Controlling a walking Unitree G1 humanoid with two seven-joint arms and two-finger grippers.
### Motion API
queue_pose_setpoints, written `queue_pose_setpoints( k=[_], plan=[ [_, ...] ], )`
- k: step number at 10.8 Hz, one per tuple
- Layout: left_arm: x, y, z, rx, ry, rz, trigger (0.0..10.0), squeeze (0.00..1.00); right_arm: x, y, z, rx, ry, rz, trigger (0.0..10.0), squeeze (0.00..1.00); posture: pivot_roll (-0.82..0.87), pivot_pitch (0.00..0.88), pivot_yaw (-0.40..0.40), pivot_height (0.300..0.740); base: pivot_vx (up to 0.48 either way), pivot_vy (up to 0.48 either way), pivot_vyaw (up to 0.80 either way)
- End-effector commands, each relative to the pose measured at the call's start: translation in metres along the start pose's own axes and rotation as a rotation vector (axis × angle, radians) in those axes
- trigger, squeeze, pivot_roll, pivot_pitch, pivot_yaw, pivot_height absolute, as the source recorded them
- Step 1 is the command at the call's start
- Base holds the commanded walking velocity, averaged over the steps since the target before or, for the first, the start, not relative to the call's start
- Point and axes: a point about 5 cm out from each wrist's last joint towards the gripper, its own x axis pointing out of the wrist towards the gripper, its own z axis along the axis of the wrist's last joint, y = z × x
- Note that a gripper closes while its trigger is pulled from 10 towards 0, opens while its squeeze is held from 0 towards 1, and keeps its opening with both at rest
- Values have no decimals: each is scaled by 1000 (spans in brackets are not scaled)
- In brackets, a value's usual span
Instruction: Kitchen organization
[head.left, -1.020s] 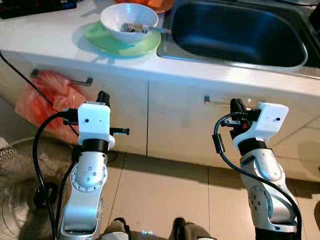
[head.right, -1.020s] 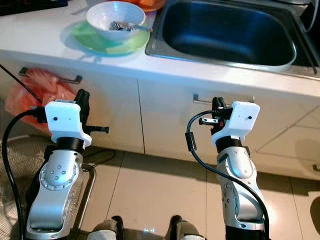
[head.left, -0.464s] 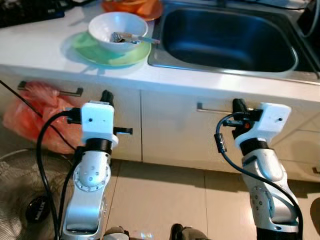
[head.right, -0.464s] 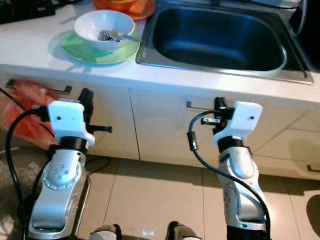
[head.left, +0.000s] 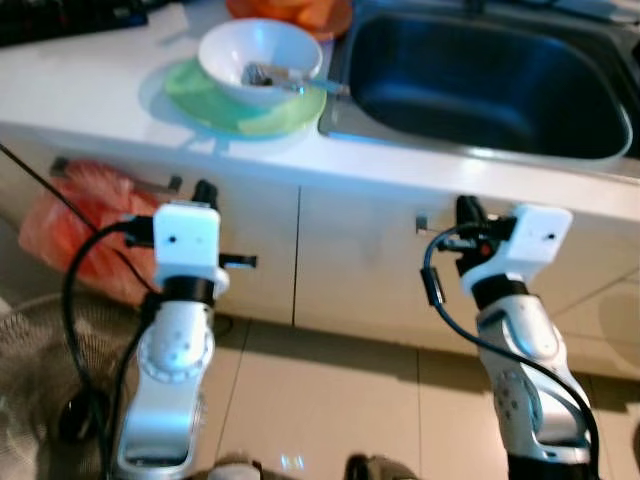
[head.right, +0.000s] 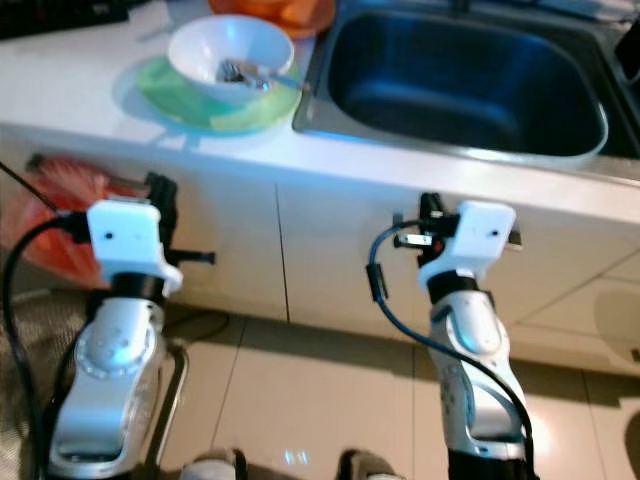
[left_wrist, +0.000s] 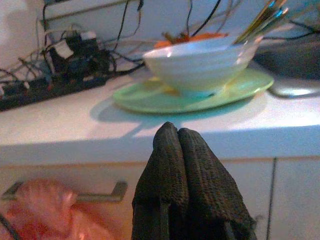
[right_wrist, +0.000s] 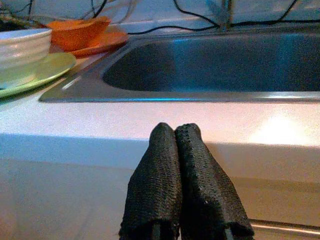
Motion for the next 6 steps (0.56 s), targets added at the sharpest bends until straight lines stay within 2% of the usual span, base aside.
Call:
queue_pose_setpoints(
  k=[1,3,6],
  plan=[
    [-1,-3,2,-11,-7,-13,10000,0,-2,-4,-1,2,4,-12,10000,0,90,204,-42,740,330,0,0],
    [-1,-3,2,-12,-7,-14,10000,0,-2,-3,-1,15,1,-7,10000,0,90,208,-42,740,332,0,-800],
    [-2,-4,3,-14,-6,-13,10000,0,-2,-4,0,5,-7,-12,10000,0,90,211,-43,740,333,0,0]
  ],
)
